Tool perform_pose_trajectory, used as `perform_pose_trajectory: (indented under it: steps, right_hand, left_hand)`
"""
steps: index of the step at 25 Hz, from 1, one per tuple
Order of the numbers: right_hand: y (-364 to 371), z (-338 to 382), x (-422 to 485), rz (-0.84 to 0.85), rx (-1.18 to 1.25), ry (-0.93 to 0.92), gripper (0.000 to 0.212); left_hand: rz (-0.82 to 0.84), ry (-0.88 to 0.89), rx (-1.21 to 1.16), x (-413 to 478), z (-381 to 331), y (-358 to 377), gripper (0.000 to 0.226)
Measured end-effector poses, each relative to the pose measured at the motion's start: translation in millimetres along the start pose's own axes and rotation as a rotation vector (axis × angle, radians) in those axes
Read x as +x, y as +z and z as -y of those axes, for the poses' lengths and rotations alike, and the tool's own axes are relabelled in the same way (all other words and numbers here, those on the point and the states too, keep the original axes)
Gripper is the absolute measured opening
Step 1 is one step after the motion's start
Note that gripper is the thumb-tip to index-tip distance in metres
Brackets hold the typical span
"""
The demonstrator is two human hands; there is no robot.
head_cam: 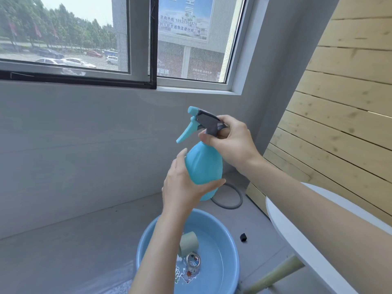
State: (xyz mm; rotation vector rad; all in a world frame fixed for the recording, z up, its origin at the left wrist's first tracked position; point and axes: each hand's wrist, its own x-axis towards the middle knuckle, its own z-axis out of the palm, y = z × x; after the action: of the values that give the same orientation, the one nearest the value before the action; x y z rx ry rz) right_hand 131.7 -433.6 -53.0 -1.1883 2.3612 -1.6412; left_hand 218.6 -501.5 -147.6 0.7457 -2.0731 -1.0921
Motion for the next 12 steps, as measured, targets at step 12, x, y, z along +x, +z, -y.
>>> perform_pose_trajectory:
  steps: [12]
  right_hand:
    - [-9.2,-13.8,11.0,0.013,0.087,-0.044,0.025]
  left_hand:
    - [-0.08,-0.01,-0.01,-7.4,-5.3,16.4,0.093]
